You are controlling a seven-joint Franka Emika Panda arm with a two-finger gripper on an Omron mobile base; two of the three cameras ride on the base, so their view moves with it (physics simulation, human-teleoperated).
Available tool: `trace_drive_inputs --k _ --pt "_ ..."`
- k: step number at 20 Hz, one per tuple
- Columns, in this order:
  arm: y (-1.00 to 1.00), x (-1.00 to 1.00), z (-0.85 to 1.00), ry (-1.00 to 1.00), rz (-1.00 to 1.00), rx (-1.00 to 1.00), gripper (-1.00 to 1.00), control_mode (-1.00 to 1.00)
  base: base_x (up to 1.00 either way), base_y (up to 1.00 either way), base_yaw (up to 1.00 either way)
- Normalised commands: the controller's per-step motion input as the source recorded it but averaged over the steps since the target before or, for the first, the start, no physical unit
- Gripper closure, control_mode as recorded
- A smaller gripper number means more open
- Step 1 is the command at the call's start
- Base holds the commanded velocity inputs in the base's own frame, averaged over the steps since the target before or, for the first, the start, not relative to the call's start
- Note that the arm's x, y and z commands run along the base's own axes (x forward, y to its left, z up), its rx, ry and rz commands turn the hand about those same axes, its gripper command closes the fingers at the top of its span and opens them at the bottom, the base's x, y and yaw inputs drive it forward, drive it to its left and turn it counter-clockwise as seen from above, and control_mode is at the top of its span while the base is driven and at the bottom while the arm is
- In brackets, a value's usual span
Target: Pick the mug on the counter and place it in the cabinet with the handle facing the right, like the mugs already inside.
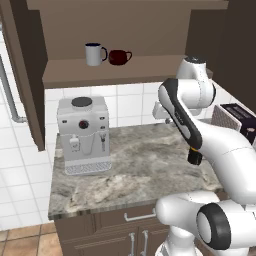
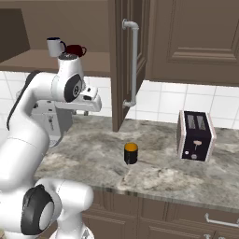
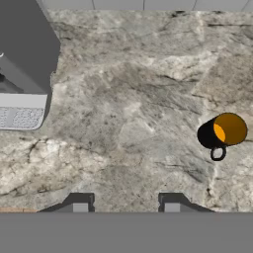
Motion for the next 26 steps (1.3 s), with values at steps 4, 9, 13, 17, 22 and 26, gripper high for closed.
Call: trace_drive_inputs --k 4,9,13,17,22,26 --pt "0.0 -0.13 -0.02 0.0 0.0 0.0 -1.0 -1.0 0.0 0.0 0.0" --pt "0.0 -0.36 -0.07 -0.04 0.0 0.0 -1.0 -1.0 0.0 0.0 0.0" --pt "0.0 -0.3 -0.18 -0.04 0.0 0.0 -1.0 -1.0 0.0 0.0 0.0" --pt "0.0 -0.18 -0.31 -0.01 0.0 0.0 -1.0 -1.0 0.0 0.0 0.0" --pt "-0.09 -0.06 -0.27 0.0 -0.01 0.0 -1.0 -1.0 0.0 0.0 0.0" --pt "-0.18 0.0 -0.21 0.0 0.0 0.0 -1.0 -1.0 0.0 0.0 0.0"
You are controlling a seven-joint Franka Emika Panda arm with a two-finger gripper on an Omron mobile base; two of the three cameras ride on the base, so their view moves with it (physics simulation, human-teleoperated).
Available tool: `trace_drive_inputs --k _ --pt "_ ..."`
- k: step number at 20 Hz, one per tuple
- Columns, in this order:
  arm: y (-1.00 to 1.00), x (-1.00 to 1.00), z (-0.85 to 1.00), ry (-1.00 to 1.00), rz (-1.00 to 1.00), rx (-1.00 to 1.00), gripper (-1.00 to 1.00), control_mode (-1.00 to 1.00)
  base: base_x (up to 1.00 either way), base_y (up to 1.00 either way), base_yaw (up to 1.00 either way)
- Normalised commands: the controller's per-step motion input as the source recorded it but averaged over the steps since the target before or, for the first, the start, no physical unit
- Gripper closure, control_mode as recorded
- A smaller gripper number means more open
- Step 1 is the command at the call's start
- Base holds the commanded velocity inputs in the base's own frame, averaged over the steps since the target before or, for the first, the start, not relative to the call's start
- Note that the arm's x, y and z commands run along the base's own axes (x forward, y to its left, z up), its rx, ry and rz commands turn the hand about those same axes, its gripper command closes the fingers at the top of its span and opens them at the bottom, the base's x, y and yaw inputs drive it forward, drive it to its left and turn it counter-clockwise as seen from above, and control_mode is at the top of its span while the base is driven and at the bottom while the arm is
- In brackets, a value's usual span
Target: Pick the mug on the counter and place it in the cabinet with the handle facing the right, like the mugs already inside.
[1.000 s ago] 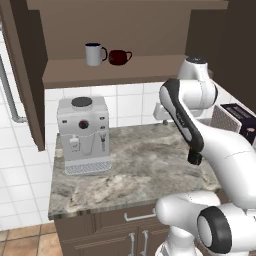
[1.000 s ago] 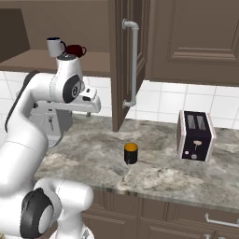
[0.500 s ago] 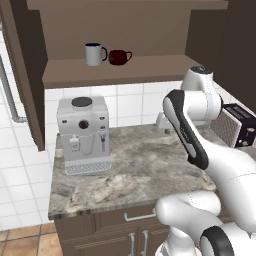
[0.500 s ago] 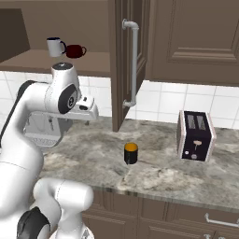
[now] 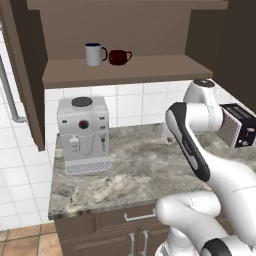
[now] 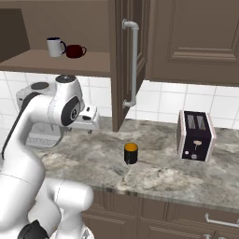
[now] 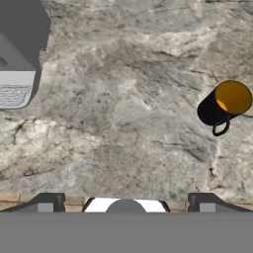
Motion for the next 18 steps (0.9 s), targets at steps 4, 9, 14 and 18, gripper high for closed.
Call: trace_drive_inputs --k 4,9,14,18 --pt "-0.2 0.0 -0.24 0.0 0.0 0.0 -1.0 -1.0 0.0 0.0 0.0" --pt "-0.15 0.0 -0.29 -0.01 -0.01 -0.03 -1.0 -1.0 0.0 0.0 0.0" --pt "-0.13 0.0 -0.28 -0.1 -0.03 -0.05 -1.0 -1.0 0.0 0.0 0.0" --pt "-0.18 0.0 -0.29 -0.11 -0.05 -0.04 -1.0 -1.0 0.0 0.0 0.0"
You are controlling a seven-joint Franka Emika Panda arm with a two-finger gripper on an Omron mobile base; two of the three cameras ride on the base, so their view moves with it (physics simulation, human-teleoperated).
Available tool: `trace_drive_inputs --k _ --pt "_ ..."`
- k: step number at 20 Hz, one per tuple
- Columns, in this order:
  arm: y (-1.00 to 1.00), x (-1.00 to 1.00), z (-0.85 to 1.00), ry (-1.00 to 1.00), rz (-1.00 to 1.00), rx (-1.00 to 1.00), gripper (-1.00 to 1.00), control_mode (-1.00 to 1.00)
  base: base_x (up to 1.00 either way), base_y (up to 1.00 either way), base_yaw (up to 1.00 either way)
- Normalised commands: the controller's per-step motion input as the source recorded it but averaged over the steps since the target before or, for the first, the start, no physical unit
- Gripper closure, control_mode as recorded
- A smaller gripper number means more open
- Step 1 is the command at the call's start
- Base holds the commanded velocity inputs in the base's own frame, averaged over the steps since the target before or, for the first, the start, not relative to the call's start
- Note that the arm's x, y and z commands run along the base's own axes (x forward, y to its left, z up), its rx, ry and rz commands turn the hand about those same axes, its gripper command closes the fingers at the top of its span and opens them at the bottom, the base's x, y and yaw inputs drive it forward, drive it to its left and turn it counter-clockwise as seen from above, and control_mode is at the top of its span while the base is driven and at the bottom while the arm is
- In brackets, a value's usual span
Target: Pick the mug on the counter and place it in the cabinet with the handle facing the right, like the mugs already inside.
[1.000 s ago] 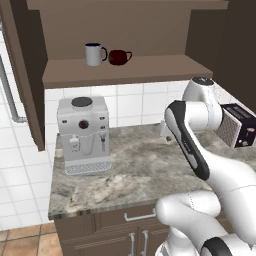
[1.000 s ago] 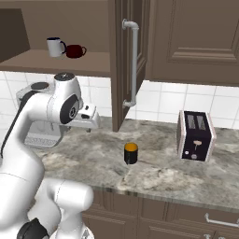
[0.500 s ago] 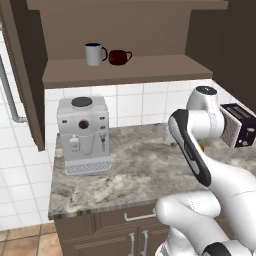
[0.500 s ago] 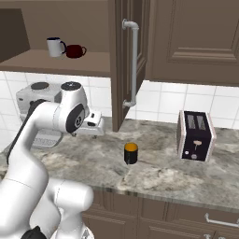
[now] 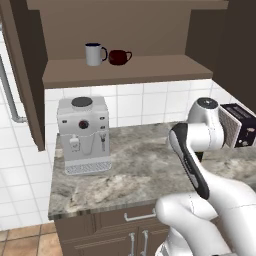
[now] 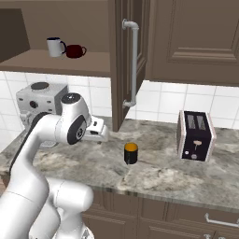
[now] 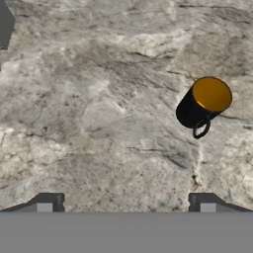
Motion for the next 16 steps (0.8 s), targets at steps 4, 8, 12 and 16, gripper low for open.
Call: trace_drive_inputs --k 4,8,12,16 --pt "-0.23 0.0 -0.3 -0.05 -0.06 -0.05 -1.0 -1.0 0.0 0.0 0.0" --pt "-0.23 0.0 -0.29 -0.03 -0.05 -0.04 -1.0 -1.0 0.0 0.0 0.0" --pt "-0.26 0.0 -0.16 0.0 -0.04 0.0 -1.0 -1.0 0.0 0.0 0.0" --pt "-0.27 0.0 -0.08 0.0 -0.03 0.0 -1.0 -1.0 0.0 0.0 0.0"
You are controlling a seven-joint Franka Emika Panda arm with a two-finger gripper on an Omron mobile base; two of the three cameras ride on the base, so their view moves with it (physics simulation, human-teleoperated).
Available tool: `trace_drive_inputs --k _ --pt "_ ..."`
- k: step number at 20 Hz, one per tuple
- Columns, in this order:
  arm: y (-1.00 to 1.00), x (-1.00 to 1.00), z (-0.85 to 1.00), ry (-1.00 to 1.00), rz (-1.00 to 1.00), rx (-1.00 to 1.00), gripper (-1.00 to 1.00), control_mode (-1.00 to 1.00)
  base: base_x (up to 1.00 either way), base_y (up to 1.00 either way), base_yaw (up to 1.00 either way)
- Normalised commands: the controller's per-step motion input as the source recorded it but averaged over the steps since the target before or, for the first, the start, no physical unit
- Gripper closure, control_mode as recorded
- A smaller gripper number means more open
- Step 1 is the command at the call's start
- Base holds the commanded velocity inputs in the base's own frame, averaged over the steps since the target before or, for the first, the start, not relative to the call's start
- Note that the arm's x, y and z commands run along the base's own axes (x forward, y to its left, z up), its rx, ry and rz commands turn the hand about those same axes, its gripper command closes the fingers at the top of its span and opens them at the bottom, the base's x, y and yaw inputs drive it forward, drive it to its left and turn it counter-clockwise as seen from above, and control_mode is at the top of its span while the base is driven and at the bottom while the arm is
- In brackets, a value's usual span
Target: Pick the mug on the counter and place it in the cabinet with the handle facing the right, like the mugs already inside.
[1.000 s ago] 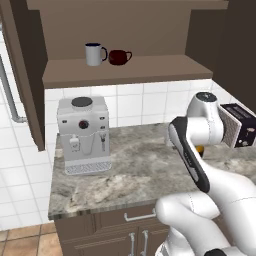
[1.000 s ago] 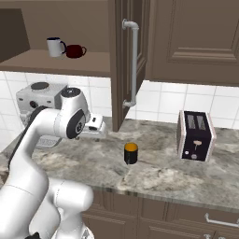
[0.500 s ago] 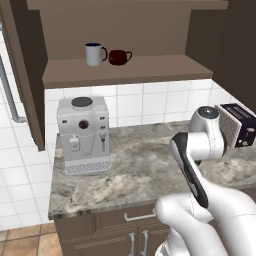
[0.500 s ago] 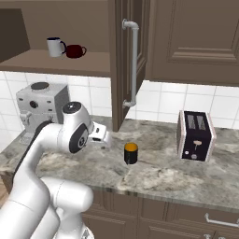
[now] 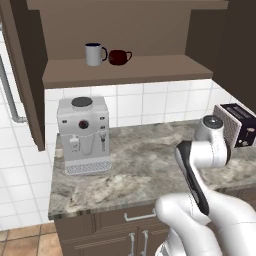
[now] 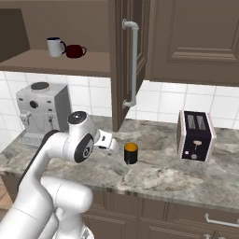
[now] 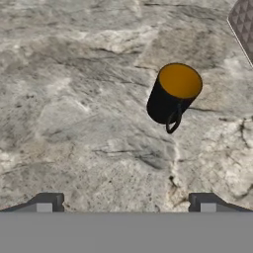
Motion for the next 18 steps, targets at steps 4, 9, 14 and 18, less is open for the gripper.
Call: trace_drive_inputs --k 4,9,14,18 --pt "-0.3 0.0 -0.08 0.0 -0.02 0.0 -1.0 -1.0 0.0 0.0 0.0" --pt "-0.28 0.05 -0.13 0.0 -0.02 0.0 -1.0 -1.0 0.0 0.0 0.0" --pt "-0.28 0.15 -0.12 0.0 -0.01 0.0 -1.0 -1.0 0.0 0.0 0.0" --pt "-0.23 0.15 -0.1 0.0 0.0 0.0 -1.0 -1.0 0.0 0.0 0.0"
